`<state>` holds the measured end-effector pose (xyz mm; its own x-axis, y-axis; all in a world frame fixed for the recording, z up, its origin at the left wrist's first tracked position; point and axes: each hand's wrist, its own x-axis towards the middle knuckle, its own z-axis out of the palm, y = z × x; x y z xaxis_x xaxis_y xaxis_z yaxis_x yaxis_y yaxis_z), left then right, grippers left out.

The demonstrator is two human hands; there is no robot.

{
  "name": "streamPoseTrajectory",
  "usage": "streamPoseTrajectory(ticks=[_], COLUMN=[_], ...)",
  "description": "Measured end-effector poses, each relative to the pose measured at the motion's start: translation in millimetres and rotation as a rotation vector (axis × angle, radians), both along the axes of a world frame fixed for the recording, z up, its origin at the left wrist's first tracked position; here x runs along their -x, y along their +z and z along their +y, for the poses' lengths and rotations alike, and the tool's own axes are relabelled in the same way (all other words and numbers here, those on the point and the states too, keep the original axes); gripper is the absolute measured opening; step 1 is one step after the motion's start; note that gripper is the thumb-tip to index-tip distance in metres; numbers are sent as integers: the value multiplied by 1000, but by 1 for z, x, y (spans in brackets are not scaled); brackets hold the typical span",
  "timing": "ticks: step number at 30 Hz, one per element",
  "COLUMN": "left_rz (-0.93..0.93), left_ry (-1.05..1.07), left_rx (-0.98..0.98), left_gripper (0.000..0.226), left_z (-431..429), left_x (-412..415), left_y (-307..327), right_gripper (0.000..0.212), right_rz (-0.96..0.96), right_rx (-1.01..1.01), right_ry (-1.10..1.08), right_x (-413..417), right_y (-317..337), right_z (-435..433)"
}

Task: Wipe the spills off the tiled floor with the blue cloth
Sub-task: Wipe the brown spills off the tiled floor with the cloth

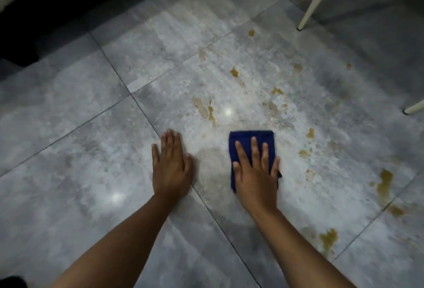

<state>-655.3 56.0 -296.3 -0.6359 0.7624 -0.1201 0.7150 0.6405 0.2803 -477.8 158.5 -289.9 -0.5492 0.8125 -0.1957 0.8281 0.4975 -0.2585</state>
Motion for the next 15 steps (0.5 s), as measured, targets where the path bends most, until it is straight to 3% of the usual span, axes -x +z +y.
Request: streamPoseTrajectory(ticks=[2,5,9,15], left_rz=[-1,-18,-36,-7], left_ry=[-2,-17,-7,-22], left_rx=[-9,-51,-91,-62], left_gripper=[63,63,65,68], left_z=[0,-1,-1,-3], left_x=[3,4,3,5], left_y=[0,0,1,0], right_gripper=[53,53,51,54], right_rz=[6,26,48,9], right_rx=[-11,-8,0,-7], right_ry=[-12,160,297,44], right_x=[-9,5,36,-2], right_y=[2,3,0,-3], right_z=[-34,-71,-46,-1])
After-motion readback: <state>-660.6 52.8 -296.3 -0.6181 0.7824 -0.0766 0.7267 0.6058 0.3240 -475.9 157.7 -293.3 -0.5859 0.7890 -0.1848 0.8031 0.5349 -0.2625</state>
